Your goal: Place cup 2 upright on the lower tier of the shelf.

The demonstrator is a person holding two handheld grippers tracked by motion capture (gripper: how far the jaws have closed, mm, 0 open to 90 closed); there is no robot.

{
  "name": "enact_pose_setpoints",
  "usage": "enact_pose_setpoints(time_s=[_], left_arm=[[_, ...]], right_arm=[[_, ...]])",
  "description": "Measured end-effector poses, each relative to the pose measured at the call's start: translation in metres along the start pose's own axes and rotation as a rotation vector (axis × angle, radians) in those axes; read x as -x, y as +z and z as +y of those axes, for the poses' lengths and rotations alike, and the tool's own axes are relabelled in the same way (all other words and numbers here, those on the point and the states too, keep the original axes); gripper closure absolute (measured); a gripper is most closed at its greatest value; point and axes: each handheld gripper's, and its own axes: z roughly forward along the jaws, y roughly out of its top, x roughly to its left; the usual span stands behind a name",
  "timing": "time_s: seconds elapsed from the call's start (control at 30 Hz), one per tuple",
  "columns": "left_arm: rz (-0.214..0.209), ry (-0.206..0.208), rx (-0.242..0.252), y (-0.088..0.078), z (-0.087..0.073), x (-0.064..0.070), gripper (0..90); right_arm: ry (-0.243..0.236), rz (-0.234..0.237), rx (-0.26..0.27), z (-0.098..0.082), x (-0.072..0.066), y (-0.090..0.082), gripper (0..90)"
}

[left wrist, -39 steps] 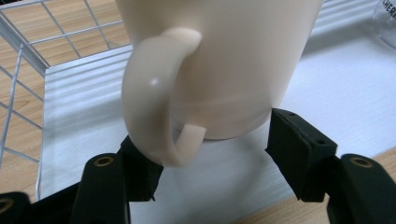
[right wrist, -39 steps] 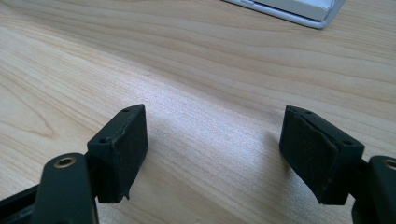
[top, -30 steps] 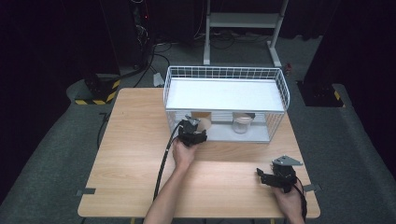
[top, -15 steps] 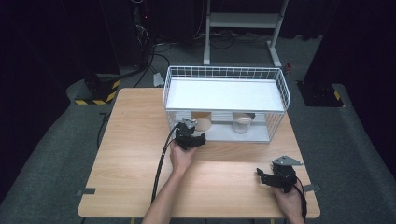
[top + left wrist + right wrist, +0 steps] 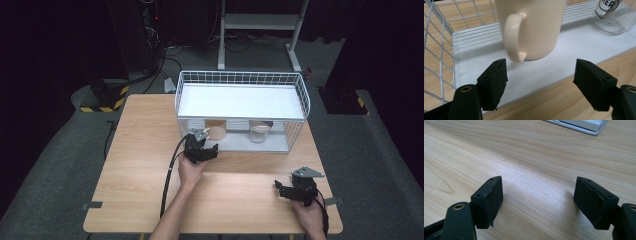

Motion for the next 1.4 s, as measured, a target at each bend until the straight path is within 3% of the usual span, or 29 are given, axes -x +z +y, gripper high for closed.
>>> enact_pose_setpoints(time_s=[0.33,0.63,0.73,1.4], left_arm=[[-0.027,-0.016,0.038,-0.014,-0.002,0.001,27.8],[-0.025,0.005,0.028,-0.021,-0.004,0.001,27.9],[-0.03,-0.012,0.037,-0.026,-0.006,0.0,27.9],[-0.063,-0.014,0.059,-0.051,-0.017,-0.003,27.4]], right_arm=[[0.0,0.0,0.0,0.0,0.0,0.0,24.1],[0.0,0.0,0.0,0.0,0.0,0.0,24.1],[0.001,0.0,0.0,0.0,0.0,0.0,24.1],[0.004,0.0,-0.001,0.0,0.0,0.0,24.1]])
